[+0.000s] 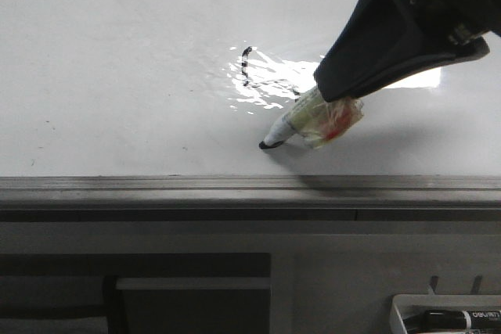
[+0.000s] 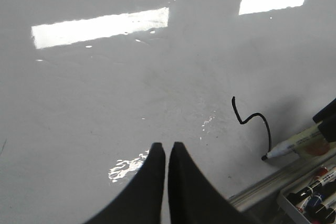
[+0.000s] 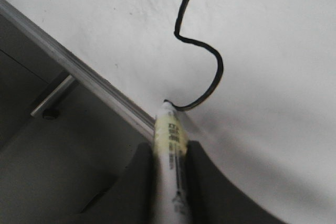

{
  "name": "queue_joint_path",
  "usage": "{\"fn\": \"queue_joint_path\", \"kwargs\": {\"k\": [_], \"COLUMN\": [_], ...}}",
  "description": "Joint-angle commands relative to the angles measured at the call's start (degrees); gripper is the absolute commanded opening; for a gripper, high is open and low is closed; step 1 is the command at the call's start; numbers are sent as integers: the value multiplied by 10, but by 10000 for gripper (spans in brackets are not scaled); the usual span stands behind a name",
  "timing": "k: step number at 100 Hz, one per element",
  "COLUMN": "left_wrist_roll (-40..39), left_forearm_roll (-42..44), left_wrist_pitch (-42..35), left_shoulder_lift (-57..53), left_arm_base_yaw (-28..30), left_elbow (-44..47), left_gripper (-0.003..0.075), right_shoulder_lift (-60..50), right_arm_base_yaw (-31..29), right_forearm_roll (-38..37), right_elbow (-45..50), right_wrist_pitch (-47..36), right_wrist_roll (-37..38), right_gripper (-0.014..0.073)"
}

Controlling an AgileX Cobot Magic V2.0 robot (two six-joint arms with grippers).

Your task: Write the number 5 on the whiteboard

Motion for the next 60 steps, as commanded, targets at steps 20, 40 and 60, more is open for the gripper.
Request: {"fn": "queue_joint_path", "kwargs": {"k": [20,40,60], "left_wrist_roll": [-5,-5,-5], "left_forearm_roll": [-9,-9,-9], "left_wrist_pitch": [-43,-43,-43], "left_shoulder_lift": [1,1,1], "left_arm_base_yaw": [1,1,1], "left_elbow": [-16,-16,-16], "left_gripper": [-20,-20,-20], "right_shoulder_lift": [-58,-23,3], "right_arm_base_yaw": [25,-1,-10], "right_forearm_roll": [-29,-43,-43], "right_elbow": [-75,-75,-75], "right_wrist_pitch": [-52,-97,-104], "right_wrist_roll": [-6,-6,-6], "right_gripper": [-40,-40,-40]}}
